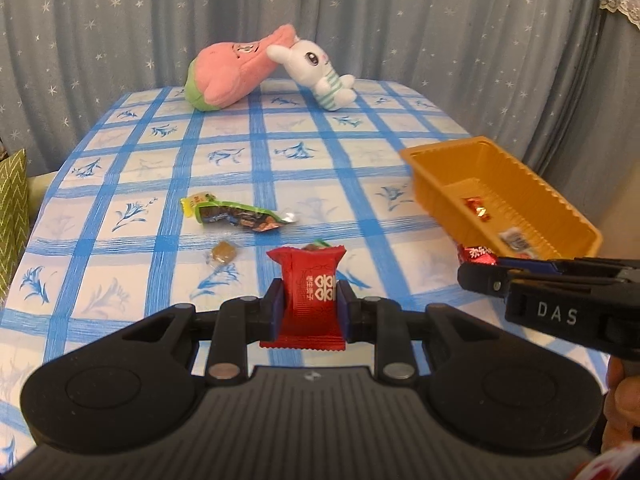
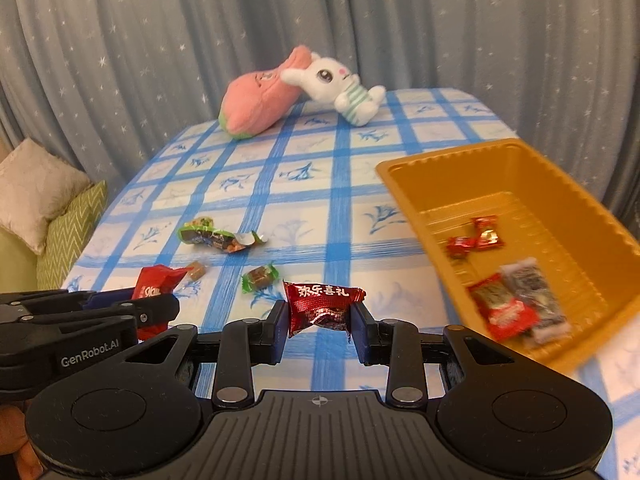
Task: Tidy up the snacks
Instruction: 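Carry both red packets over the orange tray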
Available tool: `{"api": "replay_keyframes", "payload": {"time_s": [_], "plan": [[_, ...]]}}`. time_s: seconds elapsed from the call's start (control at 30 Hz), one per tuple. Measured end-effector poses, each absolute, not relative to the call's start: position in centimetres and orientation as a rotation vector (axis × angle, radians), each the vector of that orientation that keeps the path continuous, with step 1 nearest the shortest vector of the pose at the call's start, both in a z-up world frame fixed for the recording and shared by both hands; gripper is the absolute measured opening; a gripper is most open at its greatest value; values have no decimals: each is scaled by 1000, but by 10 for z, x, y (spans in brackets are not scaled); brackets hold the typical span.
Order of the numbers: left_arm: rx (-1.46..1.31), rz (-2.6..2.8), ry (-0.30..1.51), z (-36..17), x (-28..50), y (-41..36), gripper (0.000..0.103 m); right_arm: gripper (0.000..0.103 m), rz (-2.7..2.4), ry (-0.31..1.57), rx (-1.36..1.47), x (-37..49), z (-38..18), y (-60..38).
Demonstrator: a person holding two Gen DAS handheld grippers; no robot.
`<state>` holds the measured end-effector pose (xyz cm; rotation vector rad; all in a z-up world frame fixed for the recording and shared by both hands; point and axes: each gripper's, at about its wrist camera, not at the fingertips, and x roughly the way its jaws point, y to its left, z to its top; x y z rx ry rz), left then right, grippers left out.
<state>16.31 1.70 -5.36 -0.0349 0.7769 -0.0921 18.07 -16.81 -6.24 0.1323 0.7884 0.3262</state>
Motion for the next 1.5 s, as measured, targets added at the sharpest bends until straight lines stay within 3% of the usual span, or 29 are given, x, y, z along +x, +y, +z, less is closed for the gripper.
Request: {"api": "replay_keyframes", "payload": {"time_s": [0.6,1.5], "plan": [[-17,-191,743,-21,142,-46,24,34,222,731,157,143,-26,-241],[56,-405,767,-47,232,-171,24,34,32,741,230,196,-44,-358]]}}
